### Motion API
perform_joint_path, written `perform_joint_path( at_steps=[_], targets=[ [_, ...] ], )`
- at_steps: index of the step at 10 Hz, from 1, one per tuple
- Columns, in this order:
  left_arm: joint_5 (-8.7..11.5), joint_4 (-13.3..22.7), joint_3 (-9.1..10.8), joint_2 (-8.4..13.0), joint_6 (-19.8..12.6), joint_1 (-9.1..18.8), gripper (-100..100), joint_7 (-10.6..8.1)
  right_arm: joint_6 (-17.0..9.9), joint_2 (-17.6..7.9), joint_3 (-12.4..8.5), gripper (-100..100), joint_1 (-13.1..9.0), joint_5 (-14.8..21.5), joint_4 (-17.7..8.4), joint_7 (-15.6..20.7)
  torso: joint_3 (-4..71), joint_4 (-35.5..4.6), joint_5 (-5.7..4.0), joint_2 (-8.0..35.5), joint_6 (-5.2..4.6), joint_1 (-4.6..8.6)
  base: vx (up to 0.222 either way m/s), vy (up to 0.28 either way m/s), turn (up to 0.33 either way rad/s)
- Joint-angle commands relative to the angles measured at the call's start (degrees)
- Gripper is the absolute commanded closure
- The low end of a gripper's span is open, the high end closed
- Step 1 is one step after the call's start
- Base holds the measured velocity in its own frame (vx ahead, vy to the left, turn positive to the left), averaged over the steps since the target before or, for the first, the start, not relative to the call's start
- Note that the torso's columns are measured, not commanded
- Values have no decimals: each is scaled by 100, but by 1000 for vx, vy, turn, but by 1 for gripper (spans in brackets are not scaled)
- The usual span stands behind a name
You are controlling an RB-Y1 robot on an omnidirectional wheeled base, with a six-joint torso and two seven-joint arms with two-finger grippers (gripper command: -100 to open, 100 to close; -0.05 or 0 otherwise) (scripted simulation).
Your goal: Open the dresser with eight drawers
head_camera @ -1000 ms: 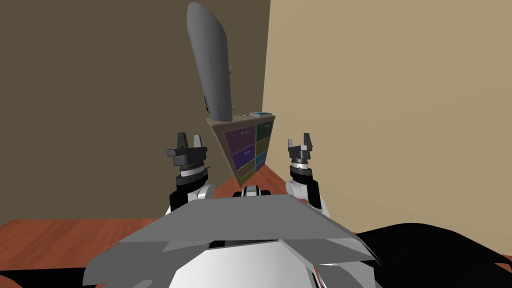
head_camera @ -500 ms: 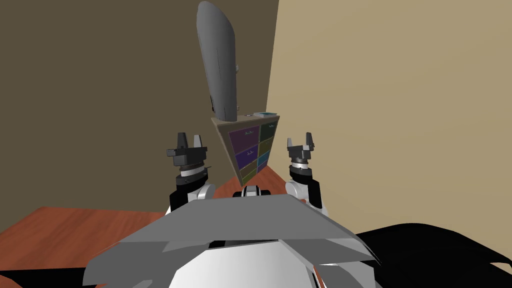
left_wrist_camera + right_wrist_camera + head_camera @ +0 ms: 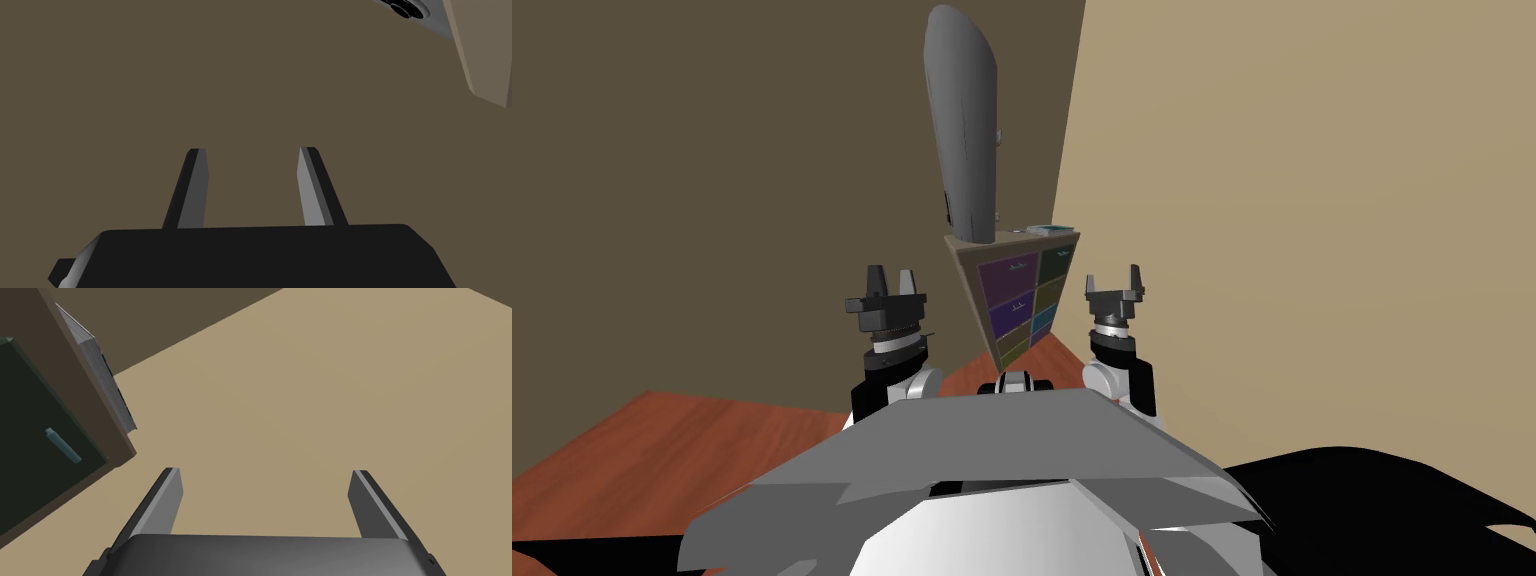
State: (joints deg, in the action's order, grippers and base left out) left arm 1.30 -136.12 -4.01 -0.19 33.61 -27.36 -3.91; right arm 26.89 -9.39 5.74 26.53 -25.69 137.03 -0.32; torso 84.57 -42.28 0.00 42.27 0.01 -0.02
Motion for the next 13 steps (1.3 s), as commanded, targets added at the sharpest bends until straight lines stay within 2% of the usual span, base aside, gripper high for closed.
perform_joint_path(
  at_steps=[1, 2, 3, 5, 8, 10, 13],
  targets=[
    [0, 0, 0, 0, 0, 0, 0, 0, 117, -76, 147, -100, -36, -452, 14, 8, -1, 0, 0, 1, -2, 2, 16, 24, 119],
    [0, 0, 0, 0, 0, 0, 0, 0, 117, -76, 147, -100, -36, -624, 14, 8, -1, 0, 0, 1, 0, 1, 17, 17, 91],
    [0, 0, 0, 0, 0, 0, 0, 0, 192, -123, 246, -100, -61, -800, 28, 9, -1, 0, -1, 1, -2, 4, 20, 20, 122],
    [0, 0, 0, 0, 0, 0, 0, 0, 192, -123, 246, -100, -61, -1039, 28, 9, 0, 0, -1, 0, -2, 4, 16, 10, 43],
    [0, 0, 0, 0, 0, 0, 0, 0, 346, -206, 453, -100, -117, -1604, 61, 2, -1, 0, 0, 1, -3, 1, 17, 14, 131],
    [0, 0, 0, 0, 0, -1, 0, 0, 346, -206, 453, -100, -117, -1857, 61, 2, 0, 0, 0, 0, -3, 3, 14, 8, 30],
    [0, 0, 0, 0, 0, 0, 0, 0, 501, -271, 668, -100, -182, -2413, 97, -18, -1, 0, 0, 1, -2, 2, 17, 9, 139]
  ],
)
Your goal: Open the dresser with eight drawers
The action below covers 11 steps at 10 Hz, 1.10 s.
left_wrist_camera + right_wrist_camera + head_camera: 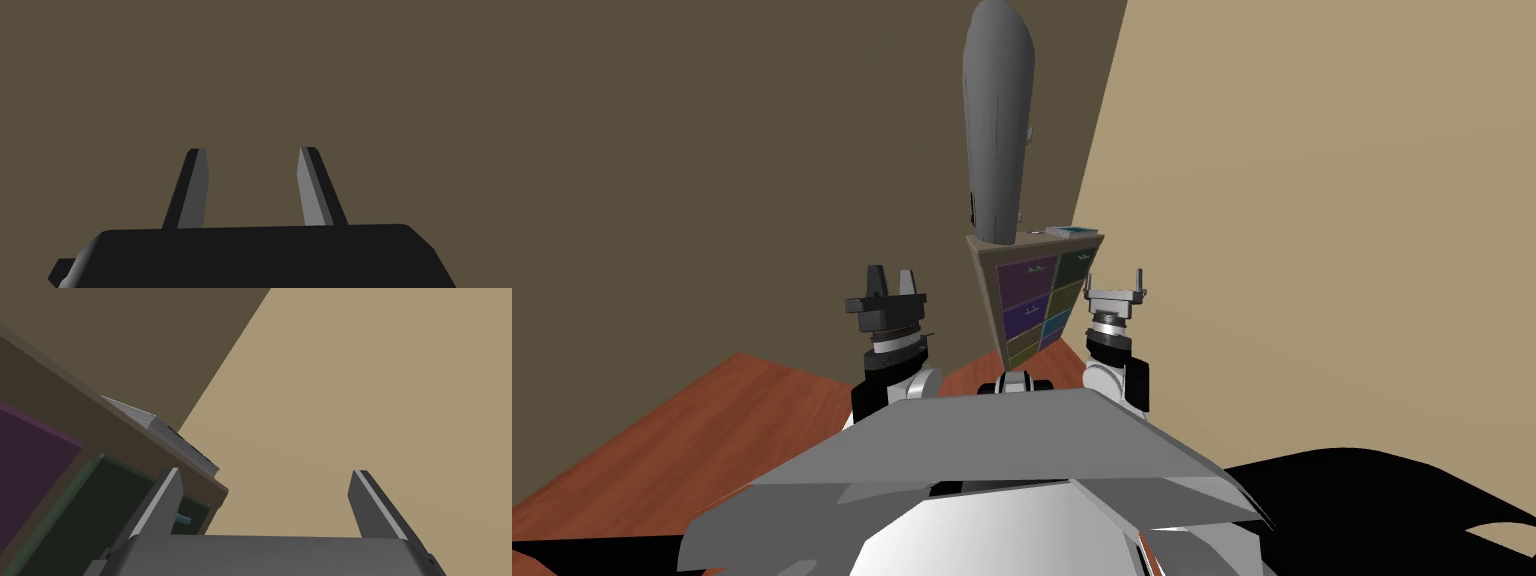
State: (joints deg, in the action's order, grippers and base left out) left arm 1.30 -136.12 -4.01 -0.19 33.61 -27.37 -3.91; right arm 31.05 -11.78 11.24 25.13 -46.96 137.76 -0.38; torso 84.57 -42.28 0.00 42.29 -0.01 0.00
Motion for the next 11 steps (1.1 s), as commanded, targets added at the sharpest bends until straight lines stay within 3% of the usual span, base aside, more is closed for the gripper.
perform_joint_path(
  at_steps=[1, 5, 11],
  targets=[
    [0, 0, 0, 0, 0, 0, 0, 0, 85, -31, 119, -100, -42, -459, 23, -11, 1, 0, 0, -2, 3, -2, 20, 7, 75],
    [0, 0, 0, 0, 0, 0, 0, 0, 161, -59, 228, -100, -78, -1007, 42, -27, 0, 0, 0, 0, -1, 1, 11, 2, 53],
    [0, 0, 0, 0, 0, 0, 0, 0, 380, -121, 553, -100, -198, -2068, 106, -101, -2, -1, 0, 3, -1, 0, 13, -2, 105]
  ],
)
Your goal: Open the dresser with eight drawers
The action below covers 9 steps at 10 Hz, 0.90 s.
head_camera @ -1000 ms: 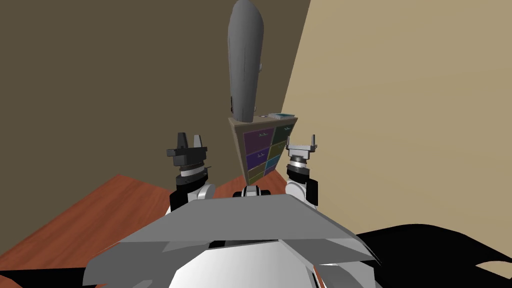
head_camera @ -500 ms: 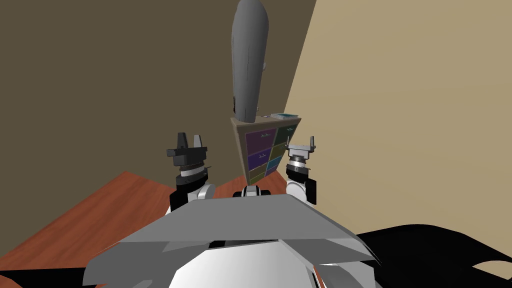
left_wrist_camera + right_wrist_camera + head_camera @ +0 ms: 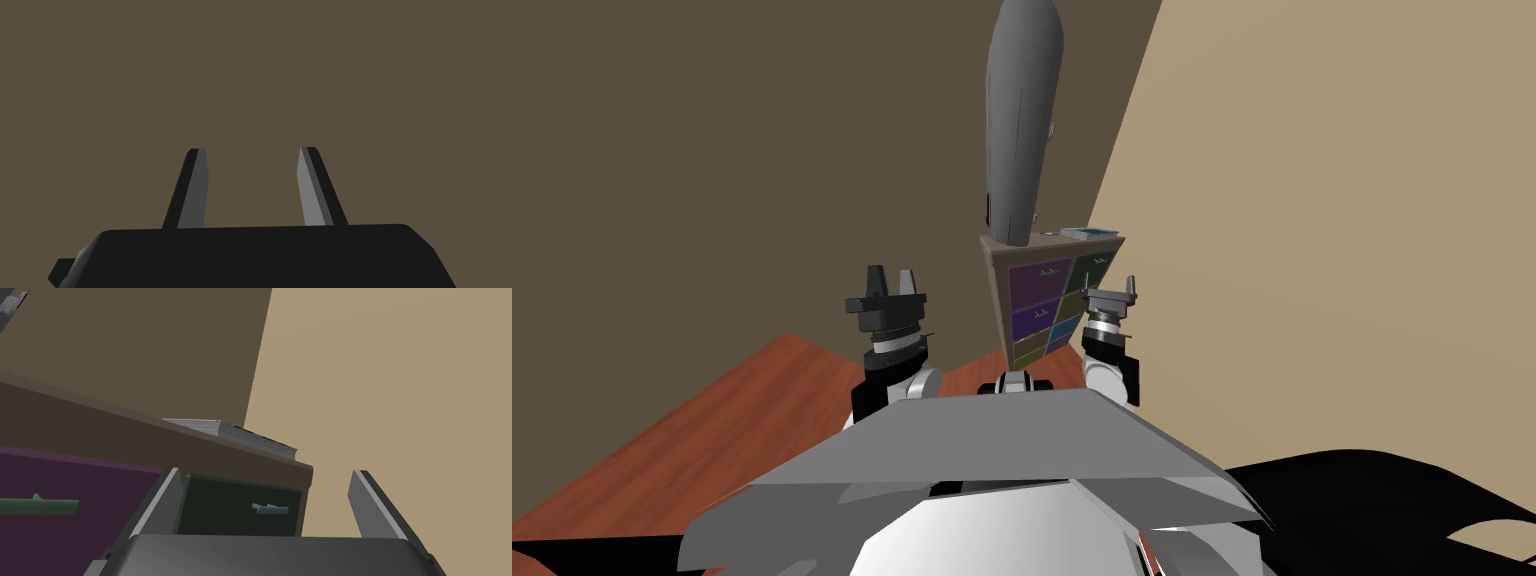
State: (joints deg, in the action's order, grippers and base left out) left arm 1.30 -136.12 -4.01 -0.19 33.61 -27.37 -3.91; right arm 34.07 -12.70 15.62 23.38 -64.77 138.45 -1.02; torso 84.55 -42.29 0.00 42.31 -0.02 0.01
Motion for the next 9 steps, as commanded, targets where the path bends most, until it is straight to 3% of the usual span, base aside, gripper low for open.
perform_joint_path(
  at_steps=[1, 2, 9],
  targets=[
    [0, 0, 0, 0, 0, 1, 0, 0, 78, -28, 114, -100, -23, -460, 37, -38, 0, 0, 0, -1, 4, 0, 10, -9, 94],
    [0, 0, 0, 0, 0, 0, 0, 0, 147, -39, 221, -100, -67, -639, 59, -72, 1, 0, 0, -2, 0, 0, 13, -9, 144],
    [0, 0, 0, 0, 0, 0, 0, 0, 275, -45, 429, -100, -161, -1737, 103, -153, 1, 0, 0, -2, 4, -1, 7, -12, 76]
  ],
)
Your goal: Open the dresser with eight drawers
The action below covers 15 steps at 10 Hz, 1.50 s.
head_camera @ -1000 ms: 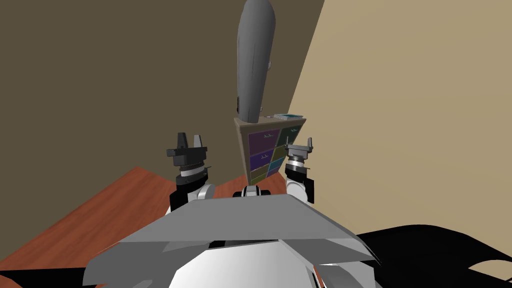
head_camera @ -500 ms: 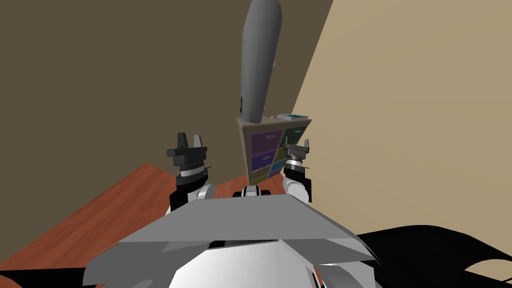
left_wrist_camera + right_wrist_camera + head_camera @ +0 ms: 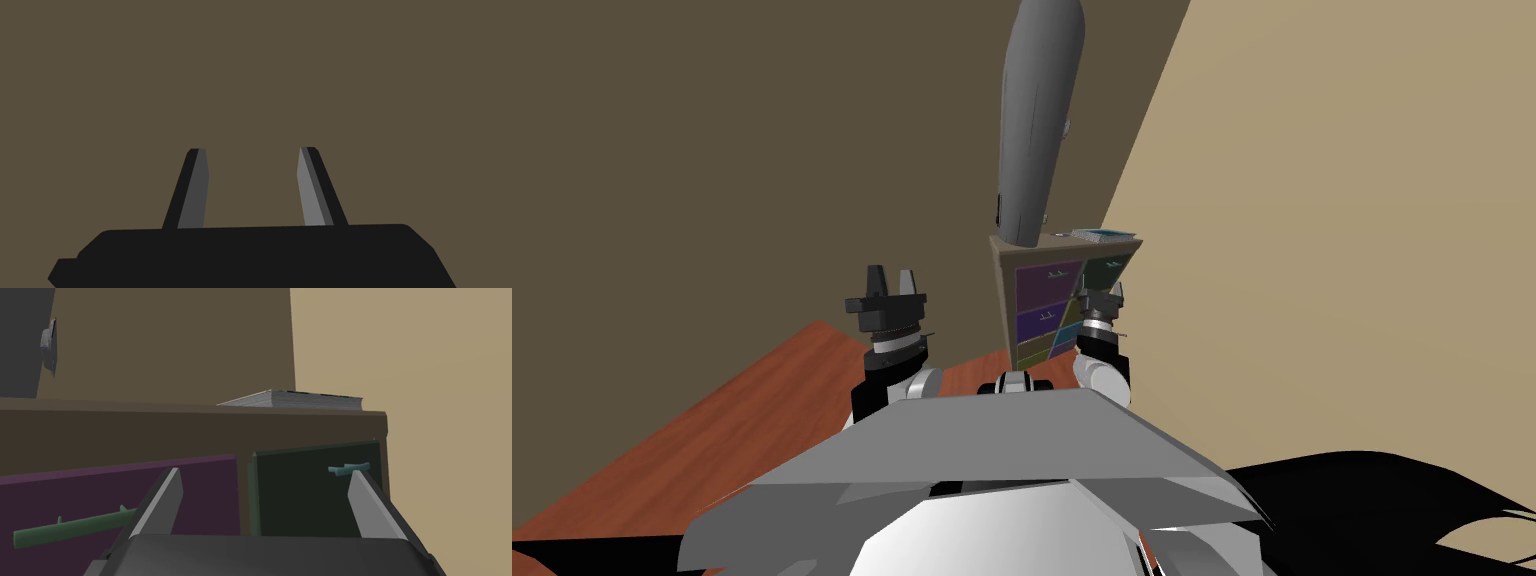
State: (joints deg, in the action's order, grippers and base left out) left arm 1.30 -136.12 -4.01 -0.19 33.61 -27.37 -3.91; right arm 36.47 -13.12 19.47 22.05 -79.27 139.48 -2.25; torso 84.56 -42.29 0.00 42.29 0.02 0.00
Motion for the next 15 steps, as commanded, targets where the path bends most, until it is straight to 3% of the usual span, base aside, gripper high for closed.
perform_joint_path(
  at_steps=[1, 3, 15],
  targets=[
    [0, 0, 0, 0, 0, 0, 0, 0, 94, 1, 145, -100, -77, -443, 21, -77, 1, 1, 0, -1, -3, 1, 4, -23, 155],
    [0, 0, 0, 0, 0, -1, 0, 0, 94, 1, 145, -100, -77, -695, 21, -77, 0, 0, -1, 0, -4, 2, 2, -18, 29],
    [0, 0, 1, 0, 0, -1, 0, 0, 383, 136, 685, -100, -385, -2702, 124, -421, 0, 0, -1, 0, -4, 4, -4, -28, 94]
  ],
)
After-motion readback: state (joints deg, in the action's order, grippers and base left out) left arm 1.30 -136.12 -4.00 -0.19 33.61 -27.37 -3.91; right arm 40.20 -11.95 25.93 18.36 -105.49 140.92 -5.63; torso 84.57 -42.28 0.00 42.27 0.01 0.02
